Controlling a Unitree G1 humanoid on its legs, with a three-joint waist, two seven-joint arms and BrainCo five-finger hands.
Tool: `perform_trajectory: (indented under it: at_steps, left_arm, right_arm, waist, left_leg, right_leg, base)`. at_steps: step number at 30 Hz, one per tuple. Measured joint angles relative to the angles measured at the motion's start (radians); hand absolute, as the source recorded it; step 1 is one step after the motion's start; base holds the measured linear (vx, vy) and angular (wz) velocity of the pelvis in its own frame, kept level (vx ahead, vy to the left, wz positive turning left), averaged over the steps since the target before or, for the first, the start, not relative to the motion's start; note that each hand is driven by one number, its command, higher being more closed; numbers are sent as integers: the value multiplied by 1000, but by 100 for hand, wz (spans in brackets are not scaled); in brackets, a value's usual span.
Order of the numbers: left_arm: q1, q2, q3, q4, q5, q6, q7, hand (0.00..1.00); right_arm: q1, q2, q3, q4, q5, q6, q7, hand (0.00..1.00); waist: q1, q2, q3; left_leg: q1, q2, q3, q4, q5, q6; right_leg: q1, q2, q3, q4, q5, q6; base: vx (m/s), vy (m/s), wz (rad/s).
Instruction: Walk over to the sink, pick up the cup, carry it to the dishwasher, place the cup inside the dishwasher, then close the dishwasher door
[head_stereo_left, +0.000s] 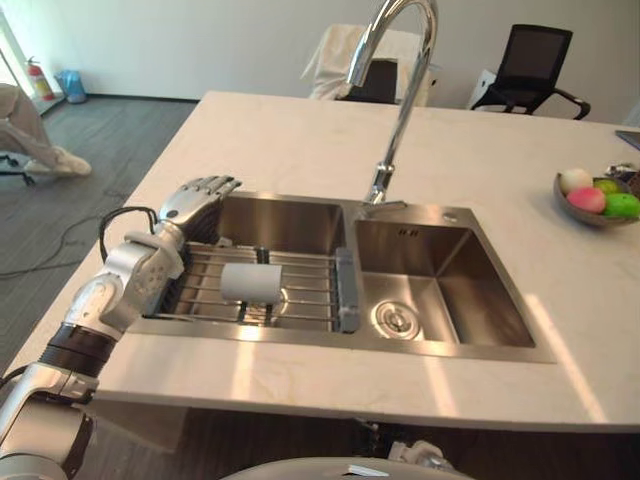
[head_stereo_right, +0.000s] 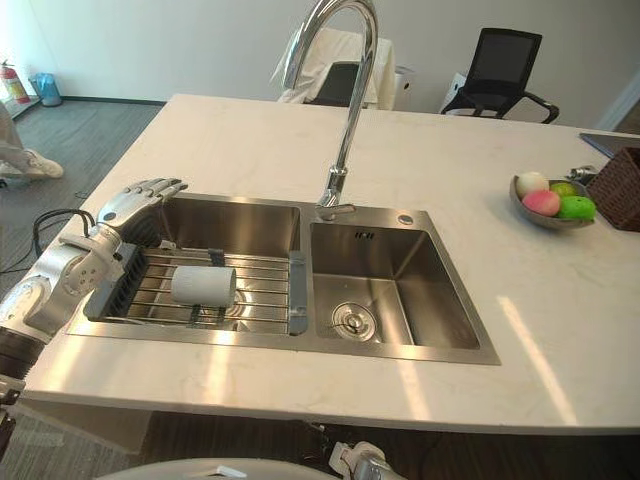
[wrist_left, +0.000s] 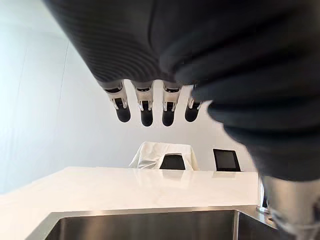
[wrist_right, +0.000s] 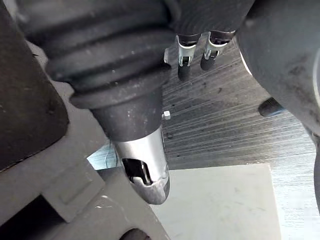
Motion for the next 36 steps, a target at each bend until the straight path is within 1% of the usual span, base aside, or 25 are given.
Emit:
perform_trajectory:
  at_steps: [1,2,4,7,10,11,14,16,18,20,21,23,25,28,29,30,33,36]
  left_arm:
    - [21,2,6,-32,0,-7,-9,0]
    - [40,2,17,-56,-2,-15,-18,0]
    - [112,0,60,-145,-11,-49,-52,0]
    - [158,-3,86,-201,-25,-78,-90,0]
    - [194,-11,102,-238,-33,-81,-126,0]
    - [222,-23,120,-264,-33,-81,-153,0]
    - [249,-52,120,-285,-44,-80,-193,0]
    - [282,-57,119,-317,-73,-76,-233,0]
    - [307,-71,119,-343,-79,-62,-263,0]
    - [321,-91,116,-349,-79,-30,-286,0]
    - [324,-91,116,-348,-80,-22,-286,0]
    - [331,-91,115,-347,-79,29,-284,0]
    - [338,-95,113,-346,-78,52,-268,0]
    - [342,-115,102,-344,-49,53,-216,0]
    - [342,-120,97,-343,-41,53,-209,0]
    - [341,-126,79,-339,-25,53,-191,0]
    - [341,-133,32,-309,15,49,-178,0]
    - [342,-168,26,-263,43,51,-173,0]
  right_arm:
    - [-1,-8,0,0,0,5,0,0]
    - [-10,-13,0,0,0,10,0,0]
    - [-20,-29,1,1,-2,29,3,0]
    - [-15,-36,1,3,-10,40,10,0]
    - [-9,-46,10,8,-11,40,30,0]
    - [-8,-47,11,8,-12,40,31,0]
    - [-8,-47,11,17,-12,43,33,0]
    - [-10,-46,12,29,-12,42,38,0]
    - [-13,-47,13,36,-12,44,42,0]
    - [-15,-45,17,36,-14,47,43,0]
    - [-17,-45,18,36,-14,51,43,0]
    - [-24,-46,18,38,-14,63,42,0]
    - [-29,-45,20,38,-14,64,41,0]
    - [-32,-45,35,38,-14,65,40,0]
    - [-33,-45,40,38,-14,65,40,0]
    - [-34,-42,41,38,-14,66,40,0]
    - [-33,-40,41,38,-14,67,40,0]
    - [-34,-40,47,38,-14,76,40,0]
  waist:
    - [0,25,8]
    - [0,34,11]
    - [-2,59,5]
    - [2,59,1]
    - [3,59,-1]
    - [3,61,-3]
    - [5,60,-13]
    - [5,60,-18]
    - [6,59,-19]
    - [6,56,-21]
    - [6,55,-21]
    - [6,54,-22]
    - [4,54,-22]
    - [3,51,-23]
    - [2,50,-23]
    - [1,47,-25]
    - [-3,43,-25]
    - [-8,39,-26]
  left_leg:
    - [1,4,10,0,-1,-1]
    - [2,6,18,0,-1,-1]
    - [3,16,40,-1,-3,-4]
    - [24,41,54,-8,-10,-13]
    - [25,55,57,-9,-14,-25]
    - [18,60,59,-9,-12,-27]
    - [5,63,57,-9,-11,-27]
    - [-2,62,56,-9,-12,-27]
    - [-1,60,56,-9,-13,-30]
    - [-1,60,51,-9,-13,-28]
    - [-1,60,51,-9,-12,-27]
    - [-1,61,50,-9,-14,-29]
    - [-1,61,51,-9,-15,-31]
    - [0,60,51,-9,-16,-31]
    - [0,60,51,-9,-16,-31]
    - [2,60,51,-9,-16,-31]
    - [10,60,51,-9,-15,-30]
    - [16,61,51,-9,-16,-30]
  right_leg:
    - [17,7,3,-44,26,-2]
    - [23,10,5,-63,38,0]
    - [26,22,23,-98,62,7]
    - [47,46,33,-125,68,-5]
    - [57,61,29,-146,77,-15]
    - [57,62,21,-160,82,-19]
    - [58,63,-1,-184,97,-19]
    - [59,63,-2,-202,110,-18]
    - [66,63,-5,-214,119,-19]
    - [75,62,-18,-218,120,-14]
    - [75,62,-19,-218,120,-13]
    - [76,62,-21,-214,123,-4]
    - [76,62,-22,-214,122,-3]
    - [81,61,-26,-214,121,-3]
    - [82,61,-27,-214,121,-3]
    - [82,61,-27,-214,121,-3]
    - [87,60,-28,-219,122,-2]
    - [93,61,-28,-220,119,-3]
  base:
    - [27,18,-17]
    - [-8,20,-31]
    - [-29,-7,-32]
    - [-64,-48,-20]
    - [-91,-48,-3]
    - [-66,-32,-6]
    - [-18,-7,-1]
    - [0,0,0]
    - [40,-4,2]
    - [59,-11,8]
    - [65,-19,6]
    - [53,-17,1]
    - [23,-7,0]
    - [0,0,0]
    - [0,0,0]
    - [-33,-9,1]
    - [-56,-9,0]
    - [-57,-7,0]
